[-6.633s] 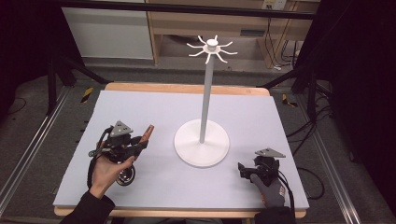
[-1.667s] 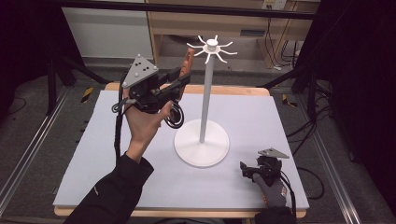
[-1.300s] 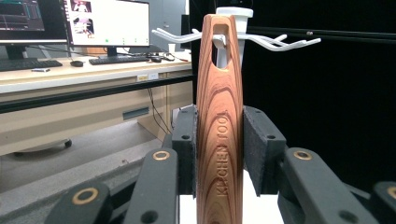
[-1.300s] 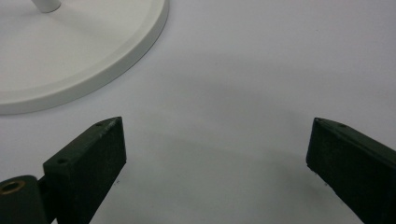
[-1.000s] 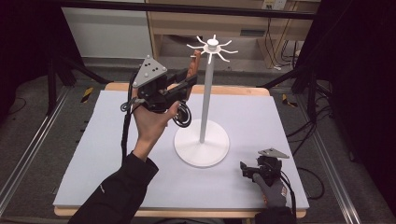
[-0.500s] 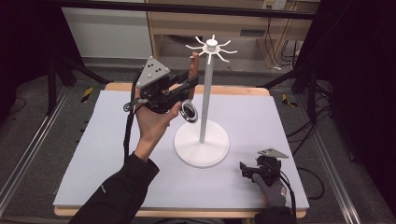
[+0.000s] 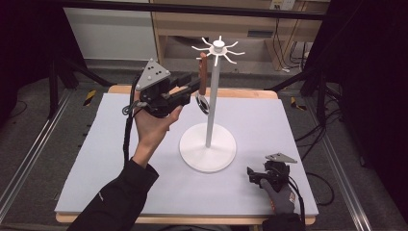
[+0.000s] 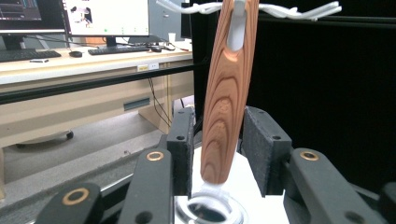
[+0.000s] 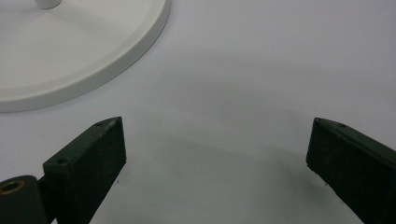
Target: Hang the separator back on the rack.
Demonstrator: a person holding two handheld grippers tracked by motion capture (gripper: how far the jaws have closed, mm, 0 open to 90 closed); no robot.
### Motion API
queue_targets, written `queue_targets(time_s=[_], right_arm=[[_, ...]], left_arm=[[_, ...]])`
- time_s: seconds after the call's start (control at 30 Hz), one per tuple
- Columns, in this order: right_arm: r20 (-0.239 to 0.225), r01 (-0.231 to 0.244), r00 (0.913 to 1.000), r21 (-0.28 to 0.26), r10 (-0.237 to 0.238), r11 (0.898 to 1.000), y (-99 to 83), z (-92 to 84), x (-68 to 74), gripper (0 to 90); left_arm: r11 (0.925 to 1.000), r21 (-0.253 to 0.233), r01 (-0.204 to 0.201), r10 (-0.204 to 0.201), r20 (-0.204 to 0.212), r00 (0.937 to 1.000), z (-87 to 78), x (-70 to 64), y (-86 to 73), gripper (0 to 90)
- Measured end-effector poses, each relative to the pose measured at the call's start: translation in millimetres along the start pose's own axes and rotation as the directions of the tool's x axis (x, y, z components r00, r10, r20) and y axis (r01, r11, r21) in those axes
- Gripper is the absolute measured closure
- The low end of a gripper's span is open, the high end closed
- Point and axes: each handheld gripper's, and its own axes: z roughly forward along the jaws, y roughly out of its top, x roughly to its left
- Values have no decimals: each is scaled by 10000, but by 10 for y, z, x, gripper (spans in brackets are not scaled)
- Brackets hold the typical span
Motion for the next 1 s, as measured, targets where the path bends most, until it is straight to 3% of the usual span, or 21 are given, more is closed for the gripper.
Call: queue_targets(time_s=[0.3, 0.63, 0.77, 1.0], right_arm=[[74, -43, 10000, -6, 43, 10000, -1, 4, -2, 52], [172, -87, 9998, -28, 87, 10000, -11, 5, -5, 51], [183, -106, 9998, -58, 107, 9999, -14, 5, -10, 50], [210, -119, 9997, -76, 121, 9999, -18, 6, -17, 49]], left_arm=[[9996, 159, -238, 237, 71, 9997, -179, 93, -153, 543], [9944, 1060, -29, 20, 85, 10000, -409, 232, -538, 449], [9897, 1429, -121, 134, -76, 9999, -474, 306, -731, 413], [9716, 2364, 51, 9, -253, 9997, -550, 442, -1160, 377]])
